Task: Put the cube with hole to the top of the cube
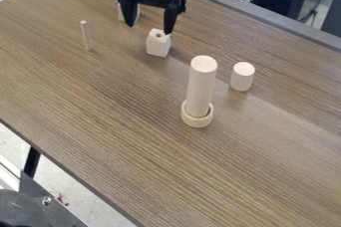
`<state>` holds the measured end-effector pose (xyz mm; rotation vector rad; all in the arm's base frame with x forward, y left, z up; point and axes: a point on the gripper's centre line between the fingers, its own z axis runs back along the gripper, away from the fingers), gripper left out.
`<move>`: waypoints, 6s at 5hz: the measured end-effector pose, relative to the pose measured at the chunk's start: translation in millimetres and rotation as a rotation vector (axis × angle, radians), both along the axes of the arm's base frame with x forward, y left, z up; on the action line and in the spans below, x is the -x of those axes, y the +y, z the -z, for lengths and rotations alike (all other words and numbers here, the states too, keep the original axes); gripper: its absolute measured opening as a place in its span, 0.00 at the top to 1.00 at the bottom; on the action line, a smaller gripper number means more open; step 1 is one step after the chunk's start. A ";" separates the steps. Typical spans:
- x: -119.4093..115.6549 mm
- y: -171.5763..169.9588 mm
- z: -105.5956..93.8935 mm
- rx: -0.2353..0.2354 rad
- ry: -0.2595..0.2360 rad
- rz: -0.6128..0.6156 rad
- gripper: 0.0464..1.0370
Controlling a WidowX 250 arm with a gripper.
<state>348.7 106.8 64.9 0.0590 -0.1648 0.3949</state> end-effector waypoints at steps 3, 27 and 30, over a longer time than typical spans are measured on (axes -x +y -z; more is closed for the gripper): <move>-5.7 -3.6 13.9 0.033 0.010 0.000 0.04; -40.4 93.3 -33.8 -0.065 -0.047 -0.088 0.09; -39.0 88.8 -53.9 -0.054 -0.090 -0.093 0.04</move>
